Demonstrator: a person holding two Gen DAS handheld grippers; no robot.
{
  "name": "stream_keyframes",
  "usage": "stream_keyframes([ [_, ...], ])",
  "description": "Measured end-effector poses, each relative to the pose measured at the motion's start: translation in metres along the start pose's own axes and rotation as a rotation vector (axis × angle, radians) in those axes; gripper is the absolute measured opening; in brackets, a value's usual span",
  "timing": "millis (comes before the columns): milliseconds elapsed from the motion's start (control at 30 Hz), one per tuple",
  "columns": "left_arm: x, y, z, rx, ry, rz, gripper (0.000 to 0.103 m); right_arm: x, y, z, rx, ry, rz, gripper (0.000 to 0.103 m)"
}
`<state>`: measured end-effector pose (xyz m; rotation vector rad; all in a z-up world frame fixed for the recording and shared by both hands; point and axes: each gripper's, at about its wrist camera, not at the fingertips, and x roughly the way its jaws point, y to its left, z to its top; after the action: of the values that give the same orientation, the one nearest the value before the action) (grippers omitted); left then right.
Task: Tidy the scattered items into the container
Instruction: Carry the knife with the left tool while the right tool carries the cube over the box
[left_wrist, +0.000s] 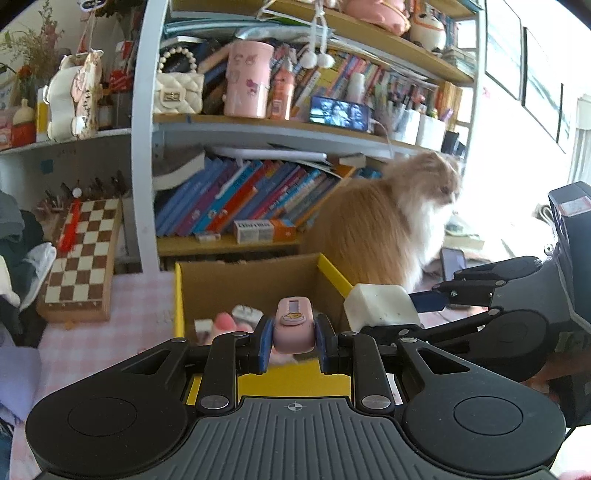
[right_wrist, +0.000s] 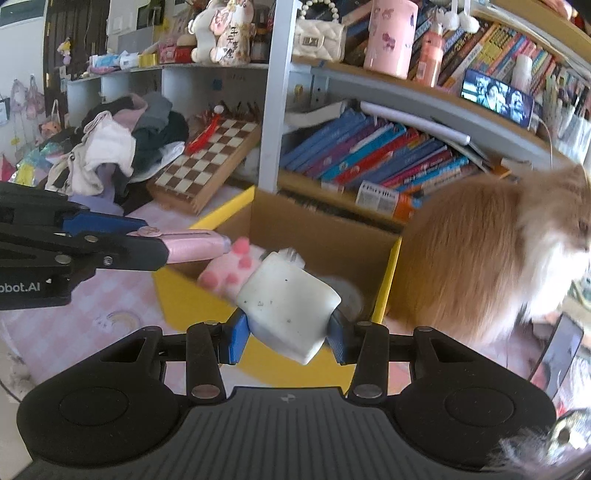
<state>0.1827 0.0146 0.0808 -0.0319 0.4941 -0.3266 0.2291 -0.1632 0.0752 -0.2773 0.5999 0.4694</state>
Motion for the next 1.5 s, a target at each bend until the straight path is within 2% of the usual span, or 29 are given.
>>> stream_keyframes([
  [333,0.052,0.025,0.022,-0.035,0.033,0.071,0.023,0.06,-0.02,0.027,-0.086,0.046,0.013,0.041],
  [767,0.146,0.038,0.035,-0.004,0.167,0.156,0.023,0.163,-0.035,0.042,-0.267,0.229,0.061,0.041],
  [967,0.174,0.045,0.031,-0.008,0.231,0.196,0.023,0.188,-0.038,0.038,-0.386,0.294,0.058,0.041],
  [1200,0.198,0.045,0.027,0.01,0.295,0.206,0.023,0.215,-0.041,0.027,-0.509,0.379,0.06,0.042],
  [1500,0.213,0.042,0.021,0.035,0.35,0.213,0.023,0.227,-0.042,0.023,-0.539,0.41,0.089,0.042],
])
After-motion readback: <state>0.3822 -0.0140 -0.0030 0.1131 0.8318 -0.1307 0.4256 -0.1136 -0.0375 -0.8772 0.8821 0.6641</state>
